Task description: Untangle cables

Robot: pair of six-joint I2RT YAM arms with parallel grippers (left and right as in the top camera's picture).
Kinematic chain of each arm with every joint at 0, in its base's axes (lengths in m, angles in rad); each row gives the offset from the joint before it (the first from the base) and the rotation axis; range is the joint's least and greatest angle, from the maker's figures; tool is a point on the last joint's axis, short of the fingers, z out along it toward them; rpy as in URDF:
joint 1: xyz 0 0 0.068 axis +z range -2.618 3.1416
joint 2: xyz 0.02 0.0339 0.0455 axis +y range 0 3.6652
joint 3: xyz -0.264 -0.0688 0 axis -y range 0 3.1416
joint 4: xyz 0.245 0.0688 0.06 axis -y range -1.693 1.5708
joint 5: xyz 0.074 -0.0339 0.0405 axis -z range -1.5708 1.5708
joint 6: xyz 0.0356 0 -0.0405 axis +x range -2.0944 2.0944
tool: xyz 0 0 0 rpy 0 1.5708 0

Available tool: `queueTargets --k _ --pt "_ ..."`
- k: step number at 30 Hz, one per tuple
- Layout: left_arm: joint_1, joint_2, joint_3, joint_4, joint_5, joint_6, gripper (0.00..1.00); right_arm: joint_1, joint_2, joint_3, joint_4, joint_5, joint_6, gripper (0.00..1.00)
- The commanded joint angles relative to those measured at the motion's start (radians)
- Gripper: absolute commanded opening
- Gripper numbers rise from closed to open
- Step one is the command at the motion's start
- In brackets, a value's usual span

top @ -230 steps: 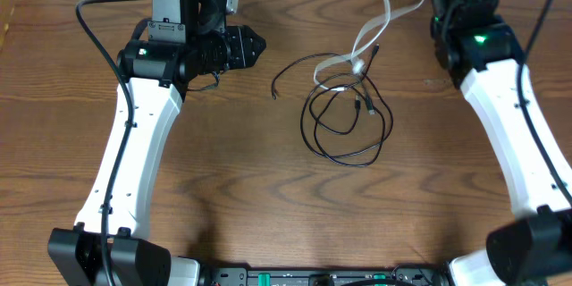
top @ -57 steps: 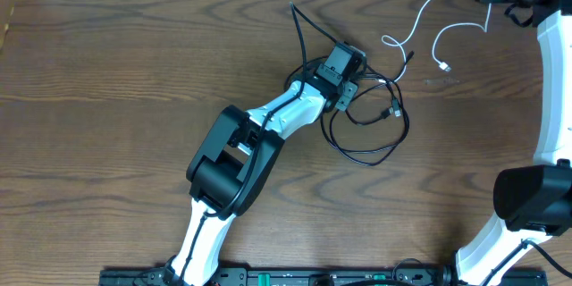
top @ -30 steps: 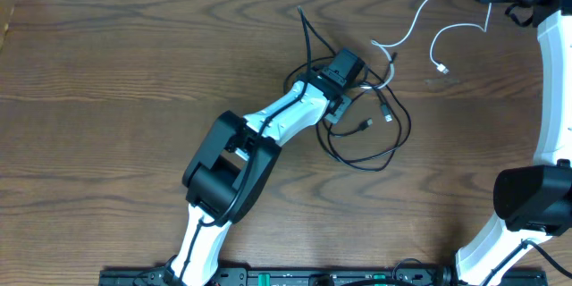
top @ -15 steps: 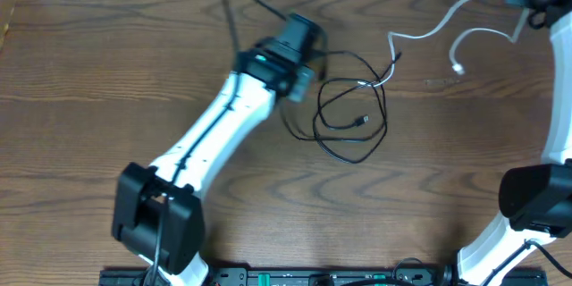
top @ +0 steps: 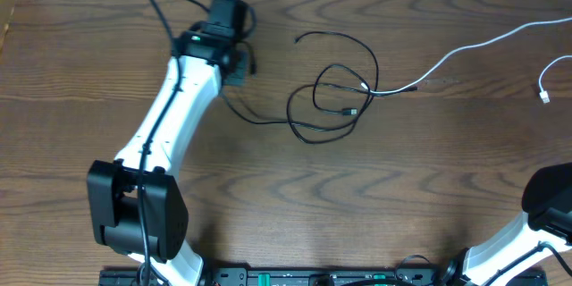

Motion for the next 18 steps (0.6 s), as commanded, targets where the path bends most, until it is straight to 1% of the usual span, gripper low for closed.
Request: queueTargets --k 1,5,8,12,14,16,17,18 --pt "0.059 -0.006 0.005 -0.006 -0.045 -0.023 0.08 -0.058 0.009 0.008 0.039 0.044 0.018 0.01" --pt "0.081 -0.006 0.005 -0.006 -0.045 -0.023 0.08 -0.128 0.013 0.008 0.114 0.075 0.018 0.01" --pt "0.077 -0.006 0.005 -0.006 -0.036 -0.023 0.07 -0.172 0.013 0.008 0.144 0.048 0.018 0.01" --pt "0.075 -0.006 0.005 0.002 0.045 -0.023 0.08 -0.192 0.012 0.008 0.166 -0.215 -0.068 0.01" --pt "0.075 -0.006 0.005 0.005 0.106 -0.023 0.13 -0.179 0.012 0.008 0.169 -0.266 -0.084 0.01" --pt "0.075 -0.006 0.005 0.004 0.178 -0.023 0.17 -0.159 0.012 0.008 0.176 -0.271 -0.088 0.01" --pt "0.072 -0.006 0.005 0.002 0.227 -0.023 0.23 -0.146 0.012 0.008 0.177 -0.272 -0.094 0.01" --pt "0.069 -0.006 0.005 0.002 0.267 -0.023 0.25 -0.136 0.012 0.008 0.177 -0.272 -0.095 0.01"
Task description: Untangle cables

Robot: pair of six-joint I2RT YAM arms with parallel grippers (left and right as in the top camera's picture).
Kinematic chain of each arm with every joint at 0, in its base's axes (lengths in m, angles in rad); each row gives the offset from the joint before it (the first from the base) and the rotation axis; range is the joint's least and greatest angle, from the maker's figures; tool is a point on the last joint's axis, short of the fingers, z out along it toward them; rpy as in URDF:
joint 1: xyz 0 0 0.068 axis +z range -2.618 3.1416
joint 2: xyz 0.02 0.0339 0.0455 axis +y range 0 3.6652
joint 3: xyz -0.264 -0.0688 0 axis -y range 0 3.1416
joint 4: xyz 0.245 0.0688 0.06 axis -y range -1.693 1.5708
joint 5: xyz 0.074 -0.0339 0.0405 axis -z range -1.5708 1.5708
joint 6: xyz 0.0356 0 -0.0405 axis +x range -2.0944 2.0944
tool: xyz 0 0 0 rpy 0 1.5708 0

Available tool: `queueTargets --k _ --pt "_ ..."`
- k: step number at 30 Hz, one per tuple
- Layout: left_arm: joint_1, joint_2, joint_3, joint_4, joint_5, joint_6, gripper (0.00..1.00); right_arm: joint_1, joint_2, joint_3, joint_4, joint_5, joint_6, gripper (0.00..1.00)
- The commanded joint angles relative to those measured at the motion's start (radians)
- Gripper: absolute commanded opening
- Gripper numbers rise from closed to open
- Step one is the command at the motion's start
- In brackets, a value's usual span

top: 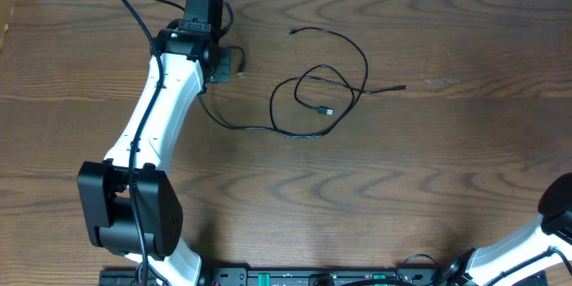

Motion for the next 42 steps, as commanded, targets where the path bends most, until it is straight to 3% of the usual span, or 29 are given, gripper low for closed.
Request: queueTargets --k 1,5,21,38,39,40,41,42 --pt "-0.011 -0.005 0.005 0.0 0.202 -0.007 0.26 0.053 0.012 0.008 0.005 -0.082 -0.035 0.01" --pt "-0.042 0.0 -0.002 0.019 0.33 -0.016 0.32 0.101 0.012 0.008 0.02 -0.084 -0.029 0.01" --pt "-0.177 0.0 -0.015 0.041 0.329 -0.026 0.33 0.151 0.053 0.014 0.497 -0.079 -0.048 0.01" --pt "-0.294 0.0 -0.015 0.043 0.325 -0.025 0.33 0.087 0.484 0.014 0.624 -0.058 -0.048 0.01" --pt "-0.296 0.0 -0.015 0.044 0.325 -0.025 0.34 0.085 0.505 0.014 0.618 -0.057 -0.048 0.03" --pt "-0.296 0.0 -0.015 0.046 0.326 -0.026 0.34 0.083 0.523 0.014 0.609 -0.057 -0.048 0.13" --pt "-0.296 0.0 -0.015 0.047 0.325 -0.025 0.34 0.082 0.535 0.014 0.599 -0.057 -0.048 0.37" --pt "-0.296 0.0 -0.015 0.05 0.325 -0.025 0.34 0.082 0.544 0.014 0.586 -0.057 -0.048 0.55"
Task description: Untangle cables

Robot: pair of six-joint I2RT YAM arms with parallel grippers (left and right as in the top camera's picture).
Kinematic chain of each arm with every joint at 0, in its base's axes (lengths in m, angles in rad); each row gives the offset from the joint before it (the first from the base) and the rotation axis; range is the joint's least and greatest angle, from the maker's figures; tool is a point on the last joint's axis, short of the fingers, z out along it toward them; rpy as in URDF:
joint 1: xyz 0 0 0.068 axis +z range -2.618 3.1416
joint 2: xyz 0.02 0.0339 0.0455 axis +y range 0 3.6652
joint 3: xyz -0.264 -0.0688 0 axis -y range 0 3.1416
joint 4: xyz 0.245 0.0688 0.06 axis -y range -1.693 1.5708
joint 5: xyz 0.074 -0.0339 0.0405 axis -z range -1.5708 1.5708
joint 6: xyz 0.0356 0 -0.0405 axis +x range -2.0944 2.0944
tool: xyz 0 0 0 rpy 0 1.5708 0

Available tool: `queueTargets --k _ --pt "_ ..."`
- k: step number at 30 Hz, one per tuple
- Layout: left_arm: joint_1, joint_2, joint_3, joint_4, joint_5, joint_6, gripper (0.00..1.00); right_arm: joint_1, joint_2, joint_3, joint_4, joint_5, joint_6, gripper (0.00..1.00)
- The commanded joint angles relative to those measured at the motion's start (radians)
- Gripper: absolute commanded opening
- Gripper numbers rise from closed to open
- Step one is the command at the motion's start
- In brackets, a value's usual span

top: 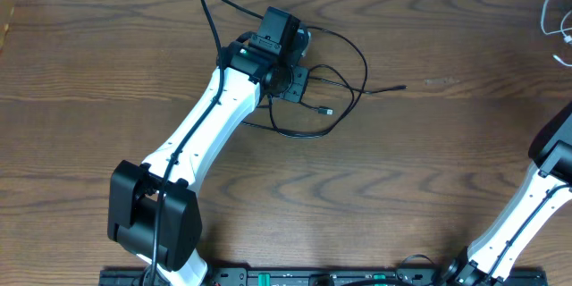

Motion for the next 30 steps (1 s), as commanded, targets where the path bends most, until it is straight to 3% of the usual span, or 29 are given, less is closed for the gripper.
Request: queueTargets --k 1,2,3,4,11,21,28,30 --pt "-0.001 0.0 -0.009 0.008 0.01 -0.001 0.34 -0.002 0.025 0.003 -0.025 0.008 -0.01 0.73" --pt "-0.001 0.0 -0.009 0.012 0.01 -0.001 0.35 -0.002 0.025 0.003 -0.036 0.008 -0.01 0.88" --pt "-0.001 0.0 -0.009 0.017 0.01 -0.001 0.35 -0.003 0.023 0.003 -0.057 0.008 -0.01 0.98" --pt "-0.001 0.0 -0.009 0.019 0.011 -0.001 0.36 -0.003 0.018 0.003 -0.064 0.008 -0.01 0.99" --pt "-0.001 0.0 -0.009 0.02 0.011 -0.001 0.38 -0.002 -0.074 0.003 -0.18 0.006 -0.01 0.99" --pt "-0.001 0.0 -0.009 0.022 0.011 -0.001 0.38 -0.001 -0.354 0.003 -0.497 -0.085 -0.01 0.99" --pt "-0.001 0.0 -0.009 0.023 0.024 -0.005 0.44 0.01 -0.408 0.003 -0.681 -0.493 -0.011 0.99" --pt "-0.001 0.0 -0.009 0.023 0.051 -0.005 0.46 0.026 -0.399 0.003 -0.731 -0.6 -0.028 0.92"
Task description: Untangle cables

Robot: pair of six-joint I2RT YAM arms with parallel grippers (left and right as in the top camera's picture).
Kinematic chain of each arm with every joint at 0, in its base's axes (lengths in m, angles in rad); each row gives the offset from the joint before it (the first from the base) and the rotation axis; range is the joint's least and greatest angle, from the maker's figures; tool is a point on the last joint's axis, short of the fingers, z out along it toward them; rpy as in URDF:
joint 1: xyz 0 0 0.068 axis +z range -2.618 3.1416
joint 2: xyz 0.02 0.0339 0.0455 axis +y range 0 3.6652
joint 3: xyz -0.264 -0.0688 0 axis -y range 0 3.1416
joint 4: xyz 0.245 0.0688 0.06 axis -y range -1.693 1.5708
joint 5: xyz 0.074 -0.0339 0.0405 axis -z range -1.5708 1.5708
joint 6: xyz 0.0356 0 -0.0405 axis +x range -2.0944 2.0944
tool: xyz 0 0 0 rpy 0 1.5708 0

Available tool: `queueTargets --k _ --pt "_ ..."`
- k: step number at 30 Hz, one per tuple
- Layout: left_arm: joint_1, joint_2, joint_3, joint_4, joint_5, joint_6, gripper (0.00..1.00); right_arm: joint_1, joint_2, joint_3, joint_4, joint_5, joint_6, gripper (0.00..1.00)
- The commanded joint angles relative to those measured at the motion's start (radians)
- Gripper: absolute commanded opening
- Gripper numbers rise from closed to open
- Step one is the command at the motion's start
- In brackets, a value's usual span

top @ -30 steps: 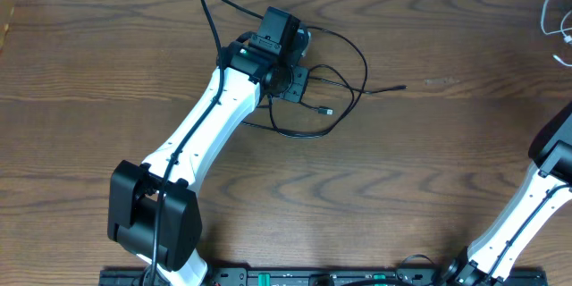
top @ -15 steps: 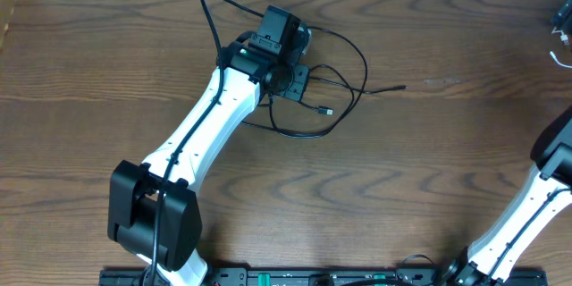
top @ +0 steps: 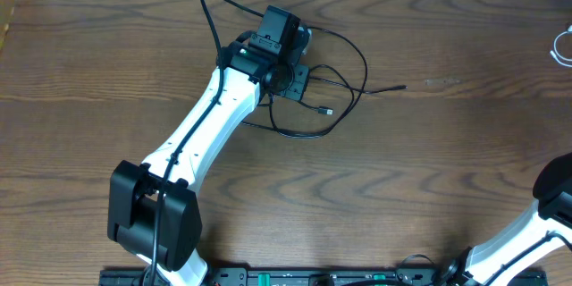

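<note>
A thin black cable (top: 347,52) lies in loose loops at the table's far middle. One plug end (top: 328,110) sits inside the loop and another end (top: 402,88) points right. My left gripper (top: 293,79) sits over the left side of those loops, and its fingers are hidden under the wrist. Only a small curl of the white cable (top: 562,46) shows at the right edge. Of the right arm (top: 547,219), just the lower links appear at the bottom right corner; its gripper is out of view.
Brown wooden table (top: 429,179) with a white wall strip along the far edge. The left arm's own black lead (top: 210,13) arcs above its wrist. The arm bases and a black rail (top: 313,277) line the near edge.
The right arm has dropped back toward the bottom right corner. The white cable at the right edge sits lower and shows less of itself. The left arm and the black cable have not moved.
At first the white cable crossed into the black loops while my left gripper was at the black cable's left end. Then the white cable was out of view and the black cable lay farther left. Later my left gripper stood over the loops, with the white cable bunched at the right edge.
</note>
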Motion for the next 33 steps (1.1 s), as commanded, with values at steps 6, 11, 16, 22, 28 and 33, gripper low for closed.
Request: queueTargets --k 6,11,16,22,28,33 --pt "0.005 0.0 -0.009 -0.002 0.07 -0.048 0.47 0.123 0.033 -0.001 -0.174 -0.319 -0.085 0.8" --pt "0.062 0.0 -0.009 -0.005 0.07 -0.164 0.49 0.24 0.033 -0.001 -0.23 -0.23 -0.096 0.75" --pt "0.154 0.0 -0.009 -0.029 0.071 -0.231 0.52 0.393 0.039 -0.002 -0.244 -0.141 -0.096 0.75" --pt "0.227 0.0 -0.009 -0.068 0.027 -0.231 0.6 0.558 0.079 -0.003 -0.273 -0.07 -0.097 0.75" --pt "0.338 0.0 -0.009 -0.128 0.026 -0.23 0.63 0.689 0.144 -0.003 -0.311 -0.067 -0.096 0.73" --pt "0.392 0.0 -0.009 -0.148 0.025 -0.189 0.69 0.79 0.194 -0.003 -0.327 -0.041 -0.095 0.74"
